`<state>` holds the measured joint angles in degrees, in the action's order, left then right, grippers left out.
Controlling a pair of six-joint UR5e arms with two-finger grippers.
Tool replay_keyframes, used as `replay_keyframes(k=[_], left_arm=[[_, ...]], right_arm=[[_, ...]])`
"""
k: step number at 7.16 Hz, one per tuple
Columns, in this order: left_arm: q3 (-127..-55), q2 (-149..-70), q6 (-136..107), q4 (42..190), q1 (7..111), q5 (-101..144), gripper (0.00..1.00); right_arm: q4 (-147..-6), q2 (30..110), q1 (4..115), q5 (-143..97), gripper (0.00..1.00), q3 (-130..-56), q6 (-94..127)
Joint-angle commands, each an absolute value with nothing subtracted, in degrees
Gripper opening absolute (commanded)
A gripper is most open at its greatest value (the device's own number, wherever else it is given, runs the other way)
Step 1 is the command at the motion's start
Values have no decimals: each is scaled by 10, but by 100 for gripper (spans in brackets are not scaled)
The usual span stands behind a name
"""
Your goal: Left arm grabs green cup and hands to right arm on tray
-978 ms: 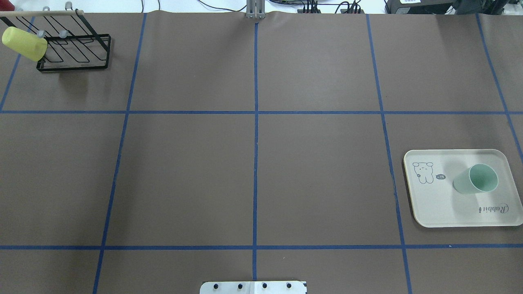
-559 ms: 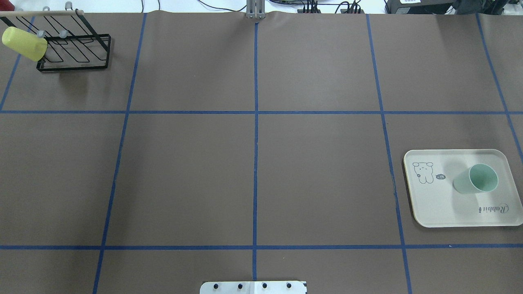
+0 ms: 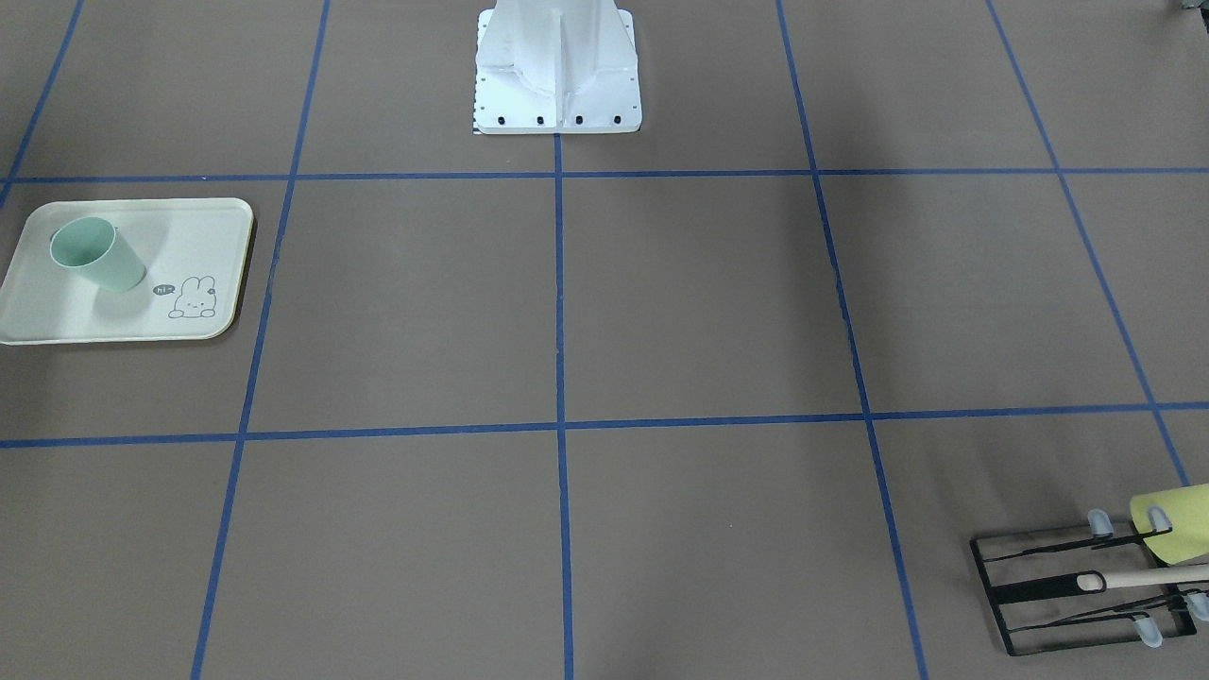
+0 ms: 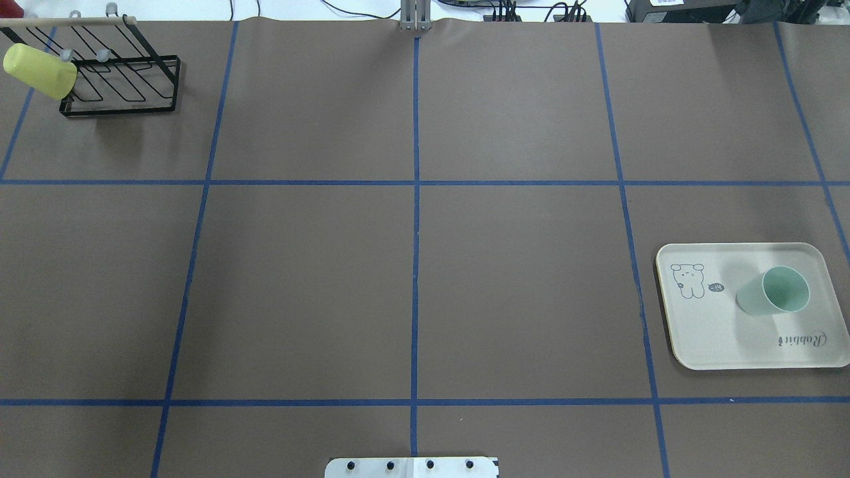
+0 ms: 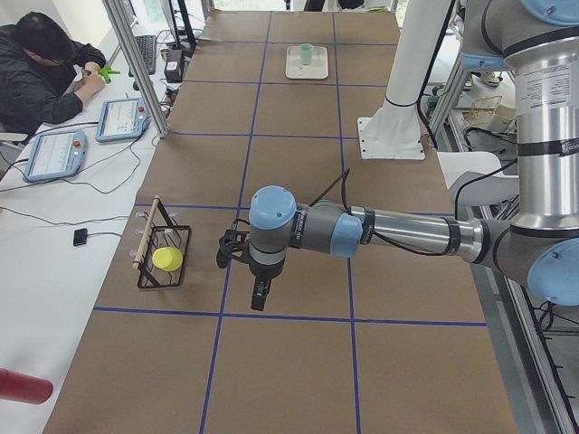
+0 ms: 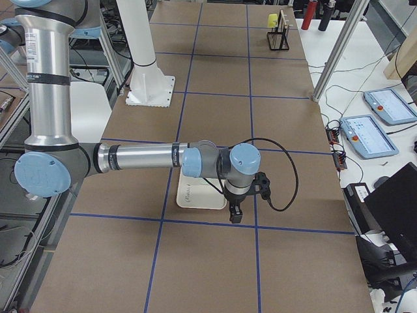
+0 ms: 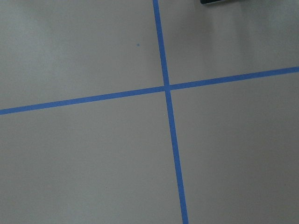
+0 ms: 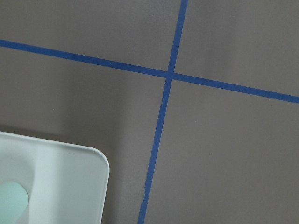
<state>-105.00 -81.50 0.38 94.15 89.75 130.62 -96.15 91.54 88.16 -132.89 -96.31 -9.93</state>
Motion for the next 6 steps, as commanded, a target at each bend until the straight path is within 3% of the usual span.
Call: replay_keyframes(k=[1, 6], left_arm=[[-1035, -832, 3, 944, 897, 1306, 100], [-1019, -847, 3, 946, 897, 1306, 100]], right_arm=[[-962, 915, 882, -1329, 99, -962, -99], [-962, 916, 882, -1329, 99, -961, -99]])
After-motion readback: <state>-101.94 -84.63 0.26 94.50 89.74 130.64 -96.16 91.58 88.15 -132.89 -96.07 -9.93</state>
